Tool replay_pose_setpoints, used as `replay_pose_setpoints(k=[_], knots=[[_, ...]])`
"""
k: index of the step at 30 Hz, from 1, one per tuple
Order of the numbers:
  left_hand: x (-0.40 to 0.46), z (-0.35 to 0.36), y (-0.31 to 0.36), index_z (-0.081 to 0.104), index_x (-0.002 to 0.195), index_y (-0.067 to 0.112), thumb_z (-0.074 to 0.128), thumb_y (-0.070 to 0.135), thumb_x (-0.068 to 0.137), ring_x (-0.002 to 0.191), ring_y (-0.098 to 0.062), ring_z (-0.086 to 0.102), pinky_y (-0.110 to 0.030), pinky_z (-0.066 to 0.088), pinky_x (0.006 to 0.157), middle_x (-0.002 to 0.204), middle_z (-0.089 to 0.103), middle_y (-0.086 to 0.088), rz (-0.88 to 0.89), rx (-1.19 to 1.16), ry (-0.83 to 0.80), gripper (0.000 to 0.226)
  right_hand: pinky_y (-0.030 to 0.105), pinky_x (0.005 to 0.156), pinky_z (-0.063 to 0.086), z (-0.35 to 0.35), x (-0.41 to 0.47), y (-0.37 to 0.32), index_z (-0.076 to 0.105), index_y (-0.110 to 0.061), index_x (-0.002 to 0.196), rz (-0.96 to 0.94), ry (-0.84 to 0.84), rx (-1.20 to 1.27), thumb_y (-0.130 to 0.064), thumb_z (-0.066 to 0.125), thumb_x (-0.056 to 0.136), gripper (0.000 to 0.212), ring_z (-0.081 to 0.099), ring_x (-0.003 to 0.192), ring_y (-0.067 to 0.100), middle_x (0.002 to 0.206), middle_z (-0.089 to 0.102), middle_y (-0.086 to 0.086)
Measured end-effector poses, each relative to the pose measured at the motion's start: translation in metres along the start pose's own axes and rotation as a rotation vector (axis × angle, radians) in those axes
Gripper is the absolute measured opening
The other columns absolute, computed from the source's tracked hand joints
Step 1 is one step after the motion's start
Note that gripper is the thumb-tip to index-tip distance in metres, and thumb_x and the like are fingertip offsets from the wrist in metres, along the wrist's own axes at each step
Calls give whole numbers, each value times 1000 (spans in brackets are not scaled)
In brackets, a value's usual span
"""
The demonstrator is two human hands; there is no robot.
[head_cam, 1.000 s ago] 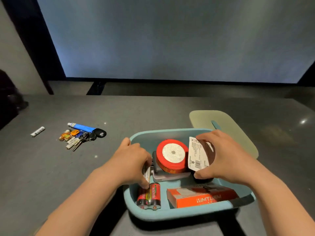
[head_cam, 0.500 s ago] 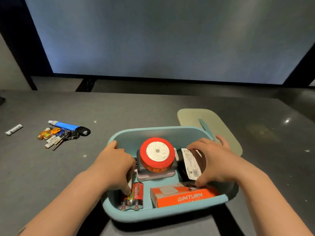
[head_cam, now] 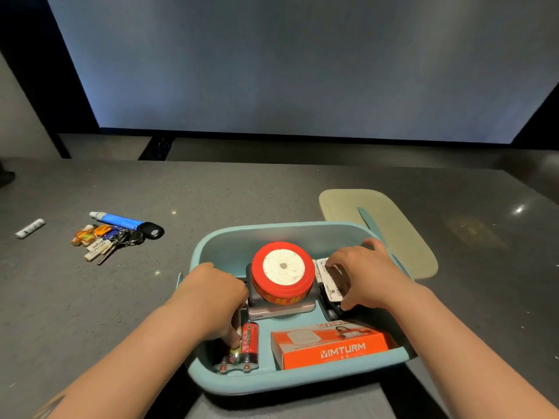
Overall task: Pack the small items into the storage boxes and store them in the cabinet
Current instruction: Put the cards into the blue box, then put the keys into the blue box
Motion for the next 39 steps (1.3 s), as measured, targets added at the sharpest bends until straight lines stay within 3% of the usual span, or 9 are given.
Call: replay_pose_setpoints(k=[3, 7, 14, 17, 20, 25, 30, 34, 39], knots=[[1, 0, 1, 62, 96, 26, 67, 67, 63, 85, -22, 61, -32, 30, 73, 91, 68, 5, 8, -14, 6, 53, 25, 88, 27, -2, -4, 1, 51, -34, 125, 20, -13, 71, -41, 82, 59, 73, 51, 110, 17, 125, 56, -13], [-6, -7, -1, 62, 102, 28, 68, 64, 64, 84, -18, 57, -30, 27, 72, 95, 68, 6, -2, -117, 81, 53, 26, 96, 33, -29, -15, -7, 50, -38, 128, 27, 137, 135, -37, 78, 63, 70, 49, 117, 12, 130, 53, -16], [-64, -20, -34, 61, 97, 33, 53, 57, 81, 90, -3, 52, -21, 39, 80, 93, 63, 16, -101, -748, 528, 29, 25, 96, 35, -83, -15, -86, 48, -46, 124, -203, 289, 182, -45, 75, 67, 63, 48, 118, 7, 128, 51, -27], [-94, -10, -80, 63, 98, 33, 56, 48, 84, 89, 0, 54, -22, 43, 77, 91, 62, 17, -279, -869, 623, 21, 22, 98, 34, -96, 5, -143, 48, -45, 124, -345, 274, 185, -46, 71, 70, 59, 48, 119, 3, 126, 51, -28], [-120, 21, -126, 63, 97, 34, 56, 43, 86, 85, 1, 56, -28, 47, 79, 92, 61, 19, -453, -884, 568, 15, 20, 97, 32, -97, 29, -205, 47, -43, 126, -471, 226, 205, -49, 66, 74, 56, 47, 118, 1, 128, 50, -27], [-143, 86, -178, 64, 96, 34, 58, 42, 85, 77, 0, 55, -22, 46, 70, 88, 62, 20, -587, -934, 408, 15, 22, 95, 34, -85, 69, -287, 49, -40, 127, -545, 131, 230, -49, 63, 79, 51, 51, 115, 7, 128, 54, -21], [-127, 119, -228, 65, 93, 35, 61, 41, 83, 71, 1, 56, -18, 43, 62, 85, 63, 19, -598, -976, 357, 12, 27, 84, 42, -81, 123, -320, 55, -37, 121, -447, 53, 181, -43, 64, 79, 44, 58, 106, 14, 120, 61, -14], [-88, 126, -274, 64, 100, 35, 63, 35, 81, 86, -8, 59, -28, 49, 76, 96, 64, 16, -632, -956, 406, 19, 27, 65, 42, -72, 178, -336, 63, -29, 106, -233, -8, 160, -31, 63, 80, 26, 62, 93, 23, 105, 65, -2], [-48, 147, -301, 64, 105, 33, 66, 26, 78, 97, -14, 58, -32, 49, 83, 107, 62, 10, -664, -996, 459, 27, 29, 69, 41, -31, 226, -348, 56, -16, 115, 7, -14, 286, -23, 55, 91, 26, 59, 102, 28, 115, 58, 7]])
Point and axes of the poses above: each hand's wrist, its own x-axis towards the middle knuckle, its own z-axis out of the palm, y = z × x, the point moved 5 cm from there along x, towards the middle knuckle
